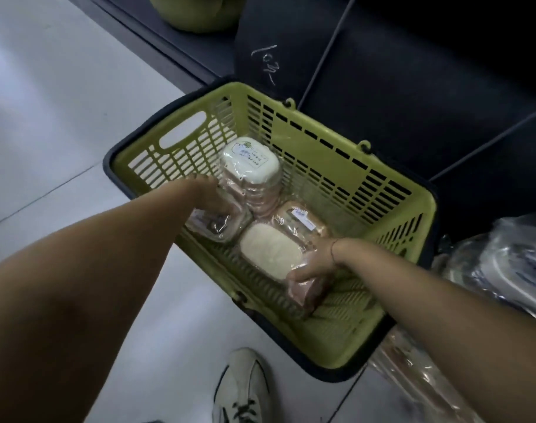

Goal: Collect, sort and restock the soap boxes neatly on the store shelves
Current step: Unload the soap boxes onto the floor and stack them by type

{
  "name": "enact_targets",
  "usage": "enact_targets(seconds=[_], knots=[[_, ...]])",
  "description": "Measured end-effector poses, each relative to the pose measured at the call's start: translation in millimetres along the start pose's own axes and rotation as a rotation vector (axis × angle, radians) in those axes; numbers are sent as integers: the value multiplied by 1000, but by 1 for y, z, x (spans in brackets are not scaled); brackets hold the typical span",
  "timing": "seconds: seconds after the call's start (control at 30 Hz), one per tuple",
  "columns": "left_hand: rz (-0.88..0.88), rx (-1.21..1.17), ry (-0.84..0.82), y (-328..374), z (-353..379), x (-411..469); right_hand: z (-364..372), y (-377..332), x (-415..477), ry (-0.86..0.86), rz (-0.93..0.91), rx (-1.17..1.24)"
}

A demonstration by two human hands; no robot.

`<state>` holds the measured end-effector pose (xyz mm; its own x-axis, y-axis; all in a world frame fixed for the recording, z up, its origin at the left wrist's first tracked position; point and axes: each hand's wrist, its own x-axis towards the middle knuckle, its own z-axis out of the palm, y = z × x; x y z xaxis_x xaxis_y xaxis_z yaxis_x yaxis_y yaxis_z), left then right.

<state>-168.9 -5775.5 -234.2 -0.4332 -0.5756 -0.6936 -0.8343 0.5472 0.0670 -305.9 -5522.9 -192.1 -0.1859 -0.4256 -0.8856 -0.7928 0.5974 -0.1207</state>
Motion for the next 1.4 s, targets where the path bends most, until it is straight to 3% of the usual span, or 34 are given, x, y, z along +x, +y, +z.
enact_targets(seconds=[0.07, 0.1, 0.17, 0.23, 0.37, 0.43, 0.6, 0.7, 0.83, 1.0, 1.13, 1.23, 1.4], knots=[[56, 73, -128, 16, -8, -32, 7, 3, 3, -70, 33, 59], [54, 61, -157, 21, -10, -43, 5, 1, -4, -79, 52, 209], [49, 103, -153, 27, -11, -55, 2, 1, -12, -32, 60, 555], [57, 246, -117, 22, -10, -52, -1, 8, -12, -39, 27, 710], [43, 269, -111, 18, -10, -56, -7, 8, -21, -44, 22, 654], [18, 233, -111, 15, -8, -58, -6, 8, -23, 73, 41, 509], [29, 155, -139, 12, -21, -67, -2, 12, -41, 371, 143, 431], [120, 91, -84, 16, -37, -85, 0, 18, -71, 518, 119, 524], [196, -124, 95, 23, -56, -122, 6, 32, -139, 745, -100, 803], [392, -703, 367, 72, -73, -191, 54, 98, -244, 812, -396, 1658], [467, -1101, 200, 135, -84, -258, 119, 179, -310, 875, -458, 2030], [471, -1153, 79, 196, -84, -302, 160, 232, -337, 905, -366, 2115], [459, -1191, 22, 269, -56, -356, 192, 285, -345, 988, -224, 2171]])
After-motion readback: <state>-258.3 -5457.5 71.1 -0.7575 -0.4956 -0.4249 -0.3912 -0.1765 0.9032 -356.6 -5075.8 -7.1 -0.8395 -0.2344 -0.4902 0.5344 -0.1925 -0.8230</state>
